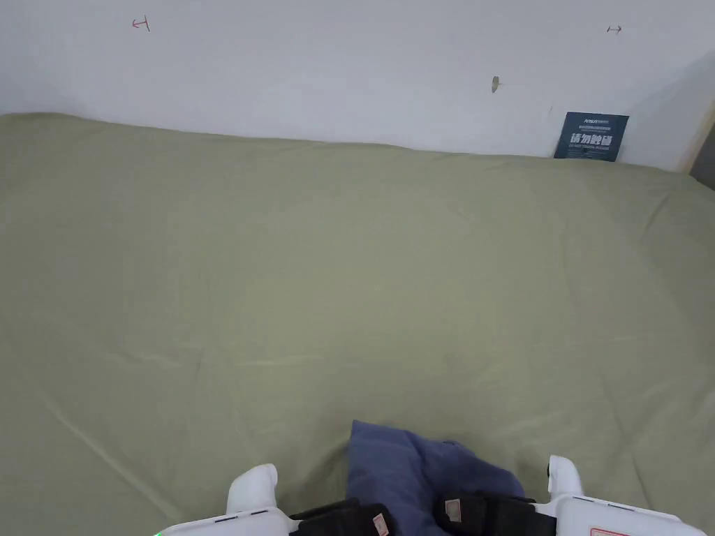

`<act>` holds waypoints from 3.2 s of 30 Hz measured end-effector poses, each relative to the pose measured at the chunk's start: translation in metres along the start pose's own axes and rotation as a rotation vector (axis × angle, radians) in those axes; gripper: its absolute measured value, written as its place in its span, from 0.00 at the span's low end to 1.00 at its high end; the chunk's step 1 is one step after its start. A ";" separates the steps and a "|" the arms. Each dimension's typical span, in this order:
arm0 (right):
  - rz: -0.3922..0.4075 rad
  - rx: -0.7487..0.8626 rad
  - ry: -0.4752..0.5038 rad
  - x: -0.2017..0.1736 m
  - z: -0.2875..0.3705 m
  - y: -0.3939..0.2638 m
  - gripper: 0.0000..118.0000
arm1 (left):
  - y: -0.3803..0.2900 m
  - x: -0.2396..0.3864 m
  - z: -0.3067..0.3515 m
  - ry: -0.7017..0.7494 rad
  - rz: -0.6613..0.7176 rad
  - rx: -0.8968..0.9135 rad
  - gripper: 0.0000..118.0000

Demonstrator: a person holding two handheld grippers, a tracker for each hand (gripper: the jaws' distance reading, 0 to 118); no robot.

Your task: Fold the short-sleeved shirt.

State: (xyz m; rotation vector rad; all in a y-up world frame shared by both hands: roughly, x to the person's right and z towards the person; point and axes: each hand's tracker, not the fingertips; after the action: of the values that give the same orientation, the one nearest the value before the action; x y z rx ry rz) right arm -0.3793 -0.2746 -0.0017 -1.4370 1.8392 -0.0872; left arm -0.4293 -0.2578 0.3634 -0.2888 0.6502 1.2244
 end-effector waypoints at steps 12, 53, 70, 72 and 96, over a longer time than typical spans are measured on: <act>0.074 0.022 -0.027 -0.009 0.005 -0.002 0.00 | -0.008 -0.014 0.002 -0.050 0.043 -0.012 0.25; 0.367 0.180 -0.301 -0.095 0.053 -0.046 0.00 | 0.120 -0.183 0.393 0.702 0.058 0.509 0.78; 0.836 0.698 -0.688 -0.252 0.109 -0.059 0.00 | 0.009 0.113 0.222 0.616 -0.571 0.831 0.09; 0.841 0.709 -0.746 -0.259 0.107 -0.060 0.00 | 0.003 0.125 0.213 0.589 -0.599 0.823 0.00; 0.791 0.869 -0.842 -0.280 0.121 -0.058 1.00 | -0.011 0.189 0.211 0.528 -0.749 0.830 0.92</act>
State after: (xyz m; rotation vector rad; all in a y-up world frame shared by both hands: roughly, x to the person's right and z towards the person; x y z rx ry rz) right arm -0.2457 -0.0106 0.0917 -0.0416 1.2462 0.0993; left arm -0.3187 -0.0016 0.4143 -0.1215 1.2975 0.0910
